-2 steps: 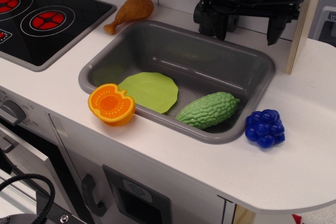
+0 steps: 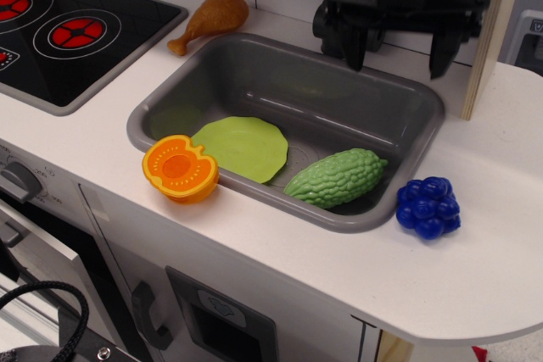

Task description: Put blueberries on plate sink

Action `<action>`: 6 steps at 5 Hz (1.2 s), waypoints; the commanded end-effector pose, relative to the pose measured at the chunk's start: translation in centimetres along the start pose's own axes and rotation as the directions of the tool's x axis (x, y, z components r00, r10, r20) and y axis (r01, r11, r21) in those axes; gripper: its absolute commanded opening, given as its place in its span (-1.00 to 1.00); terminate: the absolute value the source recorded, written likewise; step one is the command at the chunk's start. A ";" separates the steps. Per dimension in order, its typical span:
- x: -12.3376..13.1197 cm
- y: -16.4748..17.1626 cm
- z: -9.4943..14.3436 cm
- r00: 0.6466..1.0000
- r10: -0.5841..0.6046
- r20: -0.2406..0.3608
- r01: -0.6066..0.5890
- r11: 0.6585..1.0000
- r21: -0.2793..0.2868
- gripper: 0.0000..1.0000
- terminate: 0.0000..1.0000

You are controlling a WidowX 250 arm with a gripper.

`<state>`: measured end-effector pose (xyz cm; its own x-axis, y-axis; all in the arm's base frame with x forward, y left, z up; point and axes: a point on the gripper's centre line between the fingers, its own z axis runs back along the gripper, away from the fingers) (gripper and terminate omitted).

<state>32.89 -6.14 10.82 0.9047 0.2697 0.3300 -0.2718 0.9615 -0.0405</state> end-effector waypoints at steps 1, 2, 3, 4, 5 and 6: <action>-2.4 -2.2 0.9 1.000 -0.016 -0.016 0.014 0.997 -0.071 1.00 -1.00; -3.7 -3.3 1.5 0.998 -0.026 -0.056 0.020 0.995 -0.098 1.00 -1.00; -5.1 -4.5 1.5 0.996 -0.039 -0.077 0.032 0.995 -0.097 1.00 -1.00; -6.0 -5.0 1.4 0.997 -0.017 -0.079 0.012 0.998 -0.062 1.00 -1.00; -6.7 -5.0 0.7 0.994 0.005 -0.106 -0.011 0.999 -0.050 1.00 -1.00; -7.0 -5.0 0.0 0.995 0.029 -0.092 -0.029 1.000 -0.004 1.00 -1.00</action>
<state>27.51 -12.66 7.71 0.9281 0.3064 0.2116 -0.3058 0.9514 -0.0365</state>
